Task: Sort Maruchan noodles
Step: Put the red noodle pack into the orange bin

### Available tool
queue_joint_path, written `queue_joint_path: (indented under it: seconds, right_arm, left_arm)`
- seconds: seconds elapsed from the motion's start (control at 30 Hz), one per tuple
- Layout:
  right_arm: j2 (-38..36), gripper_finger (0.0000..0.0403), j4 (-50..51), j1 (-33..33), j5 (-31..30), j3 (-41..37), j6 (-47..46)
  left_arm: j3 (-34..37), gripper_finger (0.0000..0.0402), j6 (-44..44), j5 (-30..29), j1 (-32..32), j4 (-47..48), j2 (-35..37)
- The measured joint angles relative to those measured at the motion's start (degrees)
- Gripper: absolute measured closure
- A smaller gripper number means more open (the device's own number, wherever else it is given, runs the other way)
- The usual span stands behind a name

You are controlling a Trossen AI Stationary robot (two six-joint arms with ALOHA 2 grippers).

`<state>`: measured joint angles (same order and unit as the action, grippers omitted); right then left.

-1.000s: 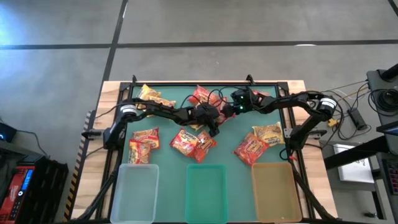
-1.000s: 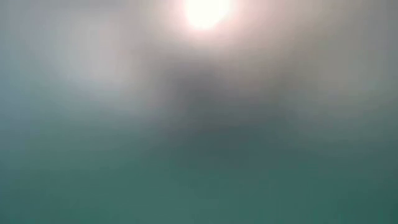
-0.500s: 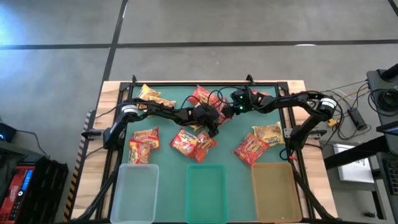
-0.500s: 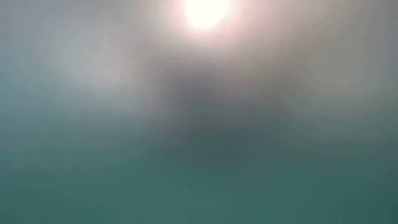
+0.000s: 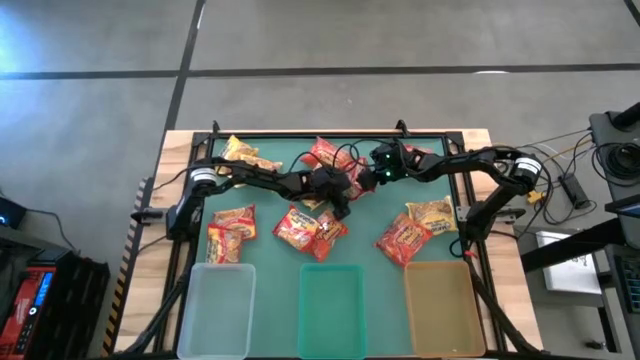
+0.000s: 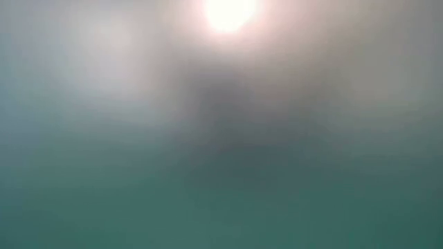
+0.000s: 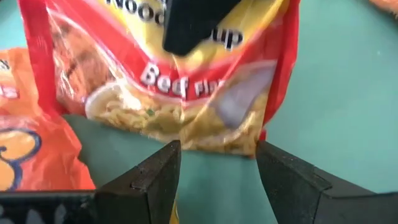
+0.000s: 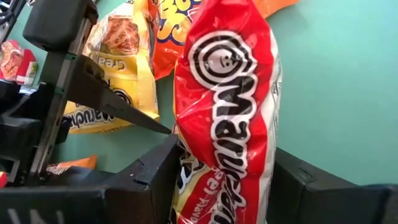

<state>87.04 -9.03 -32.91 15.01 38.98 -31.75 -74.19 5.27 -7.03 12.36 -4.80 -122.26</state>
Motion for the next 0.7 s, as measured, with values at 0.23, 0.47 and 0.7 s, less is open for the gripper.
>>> queue_joint_path:
  seconds: [0.23,0.47,0.7]
  right_arm:
    - [-0.61,0.023,0.98,-0.12,0.02,-0.01,1.68]
    - [-3.31,0.023,2.41,-1.56,0.0,-0.02,2.59]
    - [-11.04,0.023,6.72,-4.24,-0.05,-0.02,3.55]
  left_arm:
    - [0.13,0.0208,0.11,-5.91,-0.07,6.39,1.22]
    - [0.13,0.0208,-0.15,-7.21,-0.06,7.82,3.41]
    - [0.13,0.0208,-0.27,-7.19,-0.11,10.62,3.63]
